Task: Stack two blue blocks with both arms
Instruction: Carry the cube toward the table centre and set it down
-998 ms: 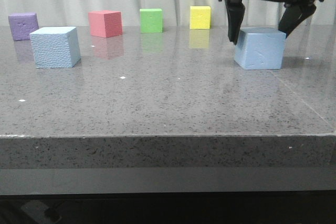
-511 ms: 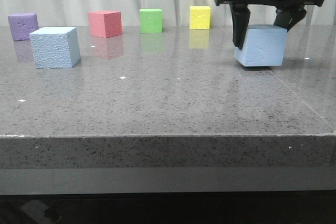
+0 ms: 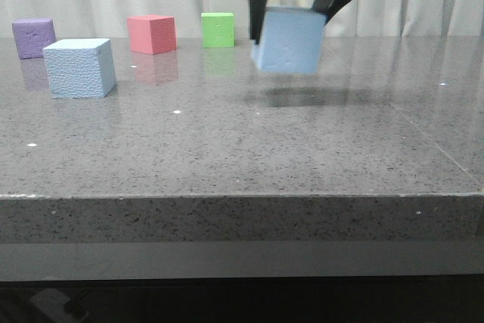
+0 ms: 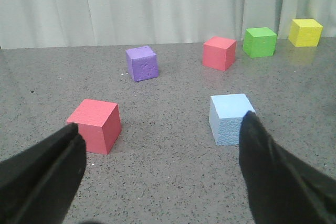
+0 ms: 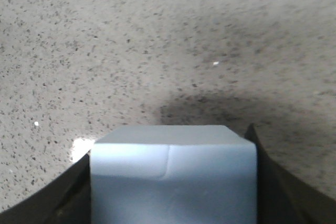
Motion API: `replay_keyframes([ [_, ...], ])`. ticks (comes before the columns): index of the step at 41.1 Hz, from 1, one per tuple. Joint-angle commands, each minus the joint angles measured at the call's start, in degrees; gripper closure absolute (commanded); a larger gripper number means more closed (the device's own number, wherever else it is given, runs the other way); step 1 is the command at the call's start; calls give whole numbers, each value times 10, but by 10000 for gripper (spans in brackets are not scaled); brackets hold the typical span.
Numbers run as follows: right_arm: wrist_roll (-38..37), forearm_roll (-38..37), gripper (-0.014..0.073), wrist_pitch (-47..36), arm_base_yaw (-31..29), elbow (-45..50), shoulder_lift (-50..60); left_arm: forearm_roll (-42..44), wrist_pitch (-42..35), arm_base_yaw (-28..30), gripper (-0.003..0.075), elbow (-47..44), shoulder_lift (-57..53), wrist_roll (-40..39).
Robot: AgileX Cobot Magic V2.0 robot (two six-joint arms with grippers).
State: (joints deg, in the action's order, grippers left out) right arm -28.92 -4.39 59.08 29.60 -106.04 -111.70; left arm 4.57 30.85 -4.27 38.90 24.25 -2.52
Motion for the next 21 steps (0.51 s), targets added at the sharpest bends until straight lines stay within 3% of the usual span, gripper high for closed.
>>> replay_keyframes([
  [1, -28, -17, 162, -27, 9, -30, 8, 2, -48, 1, 134, 18, 10, -2],
  [7, -35, -17, 126, -27, 18, -62, -27, 2, -48, 1, 134, 18, 10, -2],
  [15, -37, -8, -62, -27, 19, -75, -40, 2, -48, 1, 134, 18, 10, -2],
  [21, -37, -5, -72, -18, 19, -87, -37, 2, -48, 1, 134, 18, 10, -2],
])
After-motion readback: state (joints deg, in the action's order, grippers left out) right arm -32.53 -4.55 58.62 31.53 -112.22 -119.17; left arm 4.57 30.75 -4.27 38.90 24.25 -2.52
